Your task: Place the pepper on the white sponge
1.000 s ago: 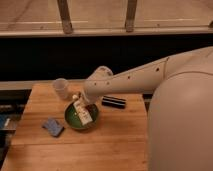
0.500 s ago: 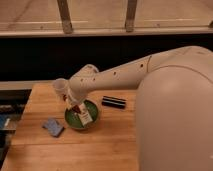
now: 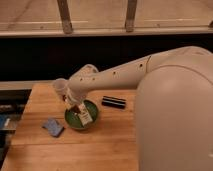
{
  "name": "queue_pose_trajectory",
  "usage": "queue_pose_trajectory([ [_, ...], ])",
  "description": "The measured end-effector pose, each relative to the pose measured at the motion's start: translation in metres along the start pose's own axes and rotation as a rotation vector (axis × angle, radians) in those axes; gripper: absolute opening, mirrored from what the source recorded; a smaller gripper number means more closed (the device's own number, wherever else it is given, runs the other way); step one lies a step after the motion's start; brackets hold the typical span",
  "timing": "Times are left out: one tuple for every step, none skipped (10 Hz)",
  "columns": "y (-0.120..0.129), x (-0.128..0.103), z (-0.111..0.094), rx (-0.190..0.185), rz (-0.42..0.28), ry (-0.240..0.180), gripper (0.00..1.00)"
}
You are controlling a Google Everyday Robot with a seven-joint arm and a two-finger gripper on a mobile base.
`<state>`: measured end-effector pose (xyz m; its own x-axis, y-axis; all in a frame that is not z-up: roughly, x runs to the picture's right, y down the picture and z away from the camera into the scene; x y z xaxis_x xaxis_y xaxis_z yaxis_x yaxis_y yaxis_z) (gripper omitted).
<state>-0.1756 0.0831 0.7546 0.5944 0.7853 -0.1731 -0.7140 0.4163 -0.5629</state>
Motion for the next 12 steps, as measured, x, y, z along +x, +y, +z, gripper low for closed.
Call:
queue_pose_trajectory([
  [0.003,0.001,0.007,-0.003,-0.01,0.033,0.0],
  [0.01,0.0,0.016,-0.017,-0.024,0.056,0.0],
  [0.014,0.001,0.023,-0.025,-0.036,0.085,0.0],
  [0.017,0.001,0.028,-0.03,-0.046,0.105,0.0],
  [0.022,0.0,0.03,-0.034,-0.057,0.117,0.0],
  [0.029,-0.002,0.033,-0.041,-0.073,0.129,0.0],
  [0.035,-0.003,0.037,-0.049,-0.087,0.138,0.0],
  [0.038,-0.003,0.04,-0.057,-0.095,0.145,0.0],
  [0.045,-0.005,0.046,-0.072,-0.11,0.156,0.0],
  [0.054,-0.007,0.056,-0.091,-0.126,0.172,0.0],
  [0.063,-0.007,0.066,-0.109,-0.141,0.19,0.0],
  [0.068,-0.007,0.077,-0.121,-0.149,0.211,0.0],
])
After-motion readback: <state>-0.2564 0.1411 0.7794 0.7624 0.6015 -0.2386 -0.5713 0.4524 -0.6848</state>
